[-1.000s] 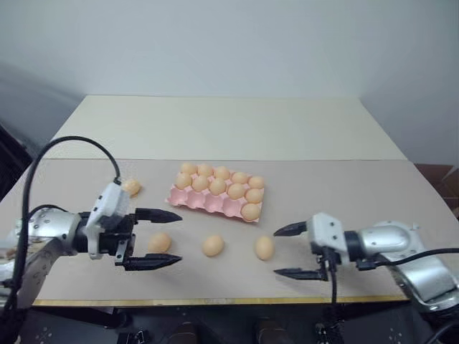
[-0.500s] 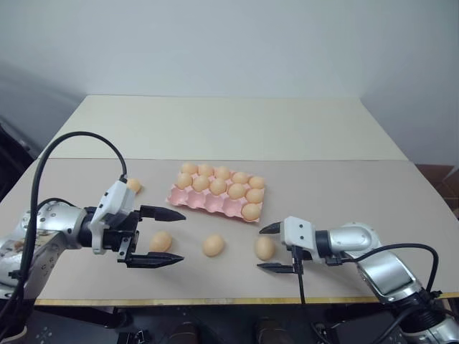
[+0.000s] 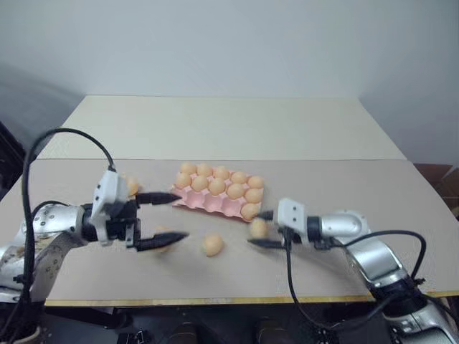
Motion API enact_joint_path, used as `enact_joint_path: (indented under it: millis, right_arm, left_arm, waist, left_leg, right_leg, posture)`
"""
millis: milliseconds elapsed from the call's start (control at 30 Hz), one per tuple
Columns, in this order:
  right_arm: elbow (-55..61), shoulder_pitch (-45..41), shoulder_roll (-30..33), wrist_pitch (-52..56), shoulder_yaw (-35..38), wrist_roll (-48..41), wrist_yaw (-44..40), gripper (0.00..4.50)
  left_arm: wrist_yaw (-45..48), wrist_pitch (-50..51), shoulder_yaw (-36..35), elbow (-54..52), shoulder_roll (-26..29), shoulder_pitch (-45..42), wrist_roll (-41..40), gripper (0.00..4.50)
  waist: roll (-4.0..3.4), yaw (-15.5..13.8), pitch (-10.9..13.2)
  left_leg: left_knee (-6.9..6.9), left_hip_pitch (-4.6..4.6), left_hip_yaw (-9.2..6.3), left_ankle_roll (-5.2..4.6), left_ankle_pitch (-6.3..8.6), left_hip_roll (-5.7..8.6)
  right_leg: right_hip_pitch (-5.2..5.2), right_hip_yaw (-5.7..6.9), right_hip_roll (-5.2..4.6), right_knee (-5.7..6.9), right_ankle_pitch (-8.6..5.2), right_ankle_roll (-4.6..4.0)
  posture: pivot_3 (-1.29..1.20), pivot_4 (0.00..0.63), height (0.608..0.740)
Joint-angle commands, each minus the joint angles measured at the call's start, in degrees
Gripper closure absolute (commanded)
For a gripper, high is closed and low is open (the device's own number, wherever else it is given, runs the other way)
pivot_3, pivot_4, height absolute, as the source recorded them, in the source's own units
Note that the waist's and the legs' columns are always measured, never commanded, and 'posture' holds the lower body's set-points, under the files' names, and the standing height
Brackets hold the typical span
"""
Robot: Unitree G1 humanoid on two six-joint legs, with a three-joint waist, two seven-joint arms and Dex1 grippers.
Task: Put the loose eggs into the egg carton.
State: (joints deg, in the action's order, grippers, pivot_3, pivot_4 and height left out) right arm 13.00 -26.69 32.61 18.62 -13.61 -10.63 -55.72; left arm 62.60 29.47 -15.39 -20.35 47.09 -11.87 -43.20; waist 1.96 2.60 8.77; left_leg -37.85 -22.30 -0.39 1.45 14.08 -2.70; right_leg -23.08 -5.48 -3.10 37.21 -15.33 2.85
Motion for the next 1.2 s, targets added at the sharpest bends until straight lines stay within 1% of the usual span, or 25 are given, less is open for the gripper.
enact_joint_path:
  millis: [33,100,200,300,367,400,467,500,600,733,867,967,1000,1100,1200]
  right_arm:
    - [-1.4,-3.3,-3.4,-0.1,0.8,1.5,5.0,1.84]
    - [-5.2,-5.4,-5.5,-1.5,-0.6,4.4,7.6,1.84]
    - [-10.0,-8.2,-8.3,-2.9,-2.2,6.9,9.3,1.84]
    - [-14.9,-10.4,-10.2,-4.3,-4.3,10.5,11.2,1.84]
    - [-17.1,-11.5,-11.3,-3.7,-5.1,12.3,12.5,1.10]
    - [-17.6,-11.7,-11.6,-3.9,-5.2,12.9,12.8,0.85]
    - [-17.2,-12.0,-12.5,-2.9,-4.6,12.3,13.0,0.20]
    - [-16.6,-12.0,-12.8,-2.2,-4.1,11.7,13.1,0.04]
    - [-13.8,-11.2,-13.3,0.0,-2.7,9.4,12.4,0.04]
    - [-9.0,-8.5,-12.2,0.6,-1.7,7.7,11.6,0.04]
    - [2.1,-4.1,-8.8,5.1,3.4,-0.6,7.4,0.04]
    - [9.4,-0.7,-4.4,10.9,9.5,-8.8,4.7,0.04]
    - [11.5,1.0,-2.2,12.8,12.4,-12.4,3.0,0.04]
    - [14.7,5.8,4.9,15.5,19.1,-19.1,-2.0,0.04]
    - [15.3,9.5,10.9,15.1,22.1,-21.6,-6.3,0.04]
  left_arm:
    - [-4.9,2.7,-3.7,-0.7,-1.1,-1.8,-3.9,0.00]
    - [-5.1,2.7,-3.5,-1.0,-1.2,-1.8,-3.9,0.00]
    - [-5.3,2.4,-2.8,-1.0,-1.2,-2.0,-3.3,0.00]
    - [-4.1,0.3,-1.4,-0.8,-0.6,-1.7,-0.6,0.00]
    - [-3.9,-0.1,-1.1,-0.6,-0.6,-1.7,0.0,0.00]
    - [-3.9,-0.1,-1.0,-0.5,-0.6,-1.7,0.2,0.00]
    - [-3.8,-0.3,-0.9,-0.4,-0.8,-1.9,0.5,0.00]
    - [-3.7,-0.3,-0.9,-0.3,-0.8,-1.9,0.5,0.00]
    - [-3.9,-0.9,-0.5,0.0,-1.1,-1.9,1.5,0.00]
    - [-3.2,-1.1,-0.1,0.7,-0.9,-1.8,2.1,0.00]
    - [-3.0,-0.7,-1.5,1.6,0.1,-1.2,2.6,0.00]
    - [-0.8,-1.7,-3.5,2.1,2.0,1.2,2.9,0.00]
    - [-0.1,-2.1,-4.7,2.5,2.2,1.9,2.4,0.00]
    - [3.1,-4.2,-7.2,3.9,3.0,4.4,2.4,0.00]
    - [5.2,-5.7,-7.8,5.1,4.7,6.7,4.1,0.00]
  waist:
    - [0.00,-0.1,0.0]
    - [0.00,-0.1,0.0]
    - [-0.01,-0.1,0.0]
    - [-0.01,-0.1,0.0]
    - [-0.02,0.0,0.0]
    - [-0.02,0.0,0.0]
    - [-0.02,-0.1,0.0]
    - [-0.03,0.0,0.0]
    - [-0.04,0.0,0.0]
    - [-0.04,-0.1,0.0]
    - [-0.05,-0.3,0.0]
    - [-0.05,-0.1,0.0]
    - [-0.05,-0.1,0.0]
    - [-0.05,-0.2,0.0]
    - [-0.04,-0.2,0.0]
  left_leg:
    - [0.00,-0.02,-0.03,0.00,0.00,0.00]
    - [0.01,-0.02,-0.03,0.00,0.00,0.01]
    - [0.01,-0.03,-0.01,0.00,0.00,0.04]
    - [0.01,-0.02,-0.01,0.00,0.00,0.04]
    - [0.01,-0.02,-0.01,0.01,0.00,0.04]
    - [0.01,-0.03,-0.01,0.01,0.00,0.04]
    - [0.01,-0.04,-0.01,0.01,0.00,0.03]
    - [0.01,-0.05,-0.01,0.01,0.00,0.03]
    - [0.01,-0.06,-0.01,0.00,0.00,0.03]
    - [0.01,-0.05,-0.03,0.00,0.00,0.03]
    - [0.01,-0.10,-0.03,0.00,0.00,0.03]
    - [0.01,-0.09,-0.03,0.00,0.00,0.03]
    - [0.02,-0.05,-0.03,0.00,0.00,0.01]
    - [0.02,-0.05,-0.03,0.00,0.00,0.01]
    - [0.02,-0.02,0.00,0.00,0.00,0.02]
  right_leg:
    - [0.00,0.03,0.00,-0.01,0.00,0.00]
    - [0.00,0.03,-0.03,-0.02,0.00,0.00]
    - [-0.03,0.03,-0.06,-0.02,0.01,-0.02]
    - [-0.04,0.03,-0.05,0.01,0.02,-0.03]
    - [-0.04,0.03,-0.05,0.00,0.02,-0.03]
    - [-0.04,0.04,-0.05,0.00,0.02,-0.03]
    - [-0.06,0.04,-0.05,0.00,0.02,-0.03]
    - [-0.07,0.04,-0.05,0.00,0.02,-0.03]
    - [-0.07,0.04,-0.05,0.00,0.02,-0.03]
    - [-0.06,0.06,-0.05,0.01,0.02,-0.03]
    - [-0.07,0.08,-0.07,-0.03,0.01,-0.03]
    - [-0.06,0.07,-0.06,-0.02,0.02,-0.03]
    - [-0.05,0.07,-0.05,-0.02,0.01,-0.03]
    - [-0.02,0.08,-0.05,-0.06,0.01,-0.03]
    - [0.01,0.08,-0.06,-0.08,0.00,-0.03]
  posture:
    - [0.00,0.150,0.740]
    - [0.00,0.150,0.740]
    - [0.00,0.150,0.740]
    - [0.00,0.150,0.740]
    - [0.00,0.150,0.740]
    - [0.00,0.150,0.740]
    - [0.00,0.150,0.740]
    - [0.00,0.150,0.740]
    - [0.00,0.150,0.740]
    - [0.00,0.150,0.740]
    - [0.00,0.150,0.740]
    - [0.00,0.150,0.740]
    - [0.00,0.150,0.740]
    - [0.00,0.150,0.740]
    - [0.00,0.150,0.740]
